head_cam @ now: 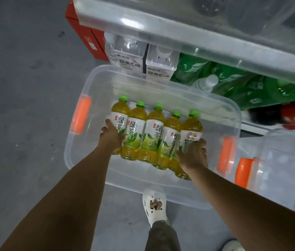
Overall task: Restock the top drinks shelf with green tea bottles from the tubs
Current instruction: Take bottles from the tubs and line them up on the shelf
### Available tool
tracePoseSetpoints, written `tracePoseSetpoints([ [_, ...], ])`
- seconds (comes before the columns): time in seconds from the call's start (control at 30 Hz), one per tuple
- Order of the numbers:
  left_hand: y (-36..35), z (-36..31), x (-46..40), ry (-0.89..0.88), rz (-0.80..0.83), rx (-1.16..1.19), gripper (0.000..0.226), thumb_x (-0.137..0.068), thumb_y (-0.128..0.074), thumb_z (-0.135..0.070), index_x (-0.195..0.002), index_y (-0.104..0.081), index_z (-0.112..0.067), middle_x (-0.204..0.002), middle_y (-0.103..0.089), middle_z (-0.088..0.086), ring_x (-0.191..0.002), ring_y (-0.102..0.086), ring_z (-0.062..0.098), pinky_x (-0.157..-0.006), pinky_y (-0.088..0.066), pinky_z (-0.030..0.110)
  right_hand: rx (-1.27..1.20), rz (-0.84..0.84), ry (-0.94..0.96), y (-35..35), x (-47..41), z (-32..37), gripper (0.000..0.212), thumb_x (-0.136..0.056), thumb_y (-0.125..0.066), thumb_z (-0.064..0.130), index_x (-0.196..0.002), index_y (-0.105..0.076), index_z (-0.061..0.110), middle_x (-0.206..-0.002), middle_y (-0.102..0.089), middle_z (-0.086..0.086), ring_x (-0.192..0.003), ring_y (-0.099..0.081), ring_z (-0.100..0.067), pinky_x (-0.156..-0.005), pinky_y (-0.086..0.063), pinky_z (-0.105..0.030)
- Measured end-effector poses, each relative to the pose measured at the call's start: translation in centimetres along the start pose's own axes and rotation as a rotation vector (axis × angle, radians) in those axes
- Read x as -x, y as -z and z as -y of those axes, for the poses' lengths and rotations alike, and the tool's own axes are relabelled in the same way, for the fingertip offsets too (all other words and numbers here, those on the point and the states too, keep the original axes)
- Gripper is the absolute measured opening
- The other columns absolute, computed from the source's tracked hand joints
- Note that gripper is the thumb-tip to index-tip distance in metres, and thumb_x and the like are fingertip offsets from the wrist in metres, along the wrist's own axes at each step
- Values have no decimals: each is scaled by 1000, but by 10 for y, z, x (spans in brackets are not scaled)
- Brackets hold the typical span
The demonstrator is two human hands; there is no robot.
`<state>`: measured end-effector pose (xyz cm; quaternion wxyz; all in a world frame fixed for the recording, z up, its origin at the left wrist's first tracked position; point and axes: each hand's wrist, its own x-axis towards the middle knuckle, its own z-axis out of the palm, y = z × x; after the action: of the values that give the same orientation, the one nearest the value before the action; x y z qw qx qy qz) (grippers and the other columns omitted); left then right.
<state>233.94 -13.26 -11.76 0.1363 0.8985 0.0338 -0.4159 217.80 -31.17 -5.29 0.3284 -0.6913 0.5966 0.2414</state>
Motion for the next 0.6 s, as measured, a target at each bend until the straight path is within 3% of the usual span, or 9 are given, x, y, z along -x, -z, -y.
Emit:
tracePoseSetpoints([
  [0.17, 25, -12, 14, 50, 30, 18, 84, -92, -70, -23, -152, -14, -5, -138, -41, 29, -127, -46, 47, -106, -40, 50, -79, 77, -22, 19, 16, 7, 71, -79, -78, 22, -115, -17, 17, -110, -50, -9, -110, -58, -38, -80, -47, -38],
  [0.33, 52, -17, 56, 136, 108, 297, 67, -86, -77, -31, -136, -43, -2, -127, -59, 21, -110, -63, 38, -93, -56, 47, -294, 141, -114, 52, 54, 18, 99, -76, -82, 32, -142, -14, 2, -128, -51, -20, -115, -55, -39, -98, -47, -43],
  [0.47, 63, -34, 130, 77, 138, 580, 43, -87, -76, -21, -124, -62, -2, -111, -71, 19, -97, -71, 35, -89, -59, 49, -447, 242, -100, 96, 82, 9, 99, -72, -85, 36, -141, -24, 2, -117, -50, -15, -100, -56, -32, -87, -50, -38],
  [0.6, 60, -60, 222, 31, 163, 816, 35, -83, -80, -20, -113, -68, -6, -103, -74, 14, -85, -73, 28, -70, -61, 33, -554, 422, 17, 161, 122, -18, 91, -65, -87, 50, -132, -45, 7, -107, -57, -8, -85, -60, -23, -78, -51, -32],
])
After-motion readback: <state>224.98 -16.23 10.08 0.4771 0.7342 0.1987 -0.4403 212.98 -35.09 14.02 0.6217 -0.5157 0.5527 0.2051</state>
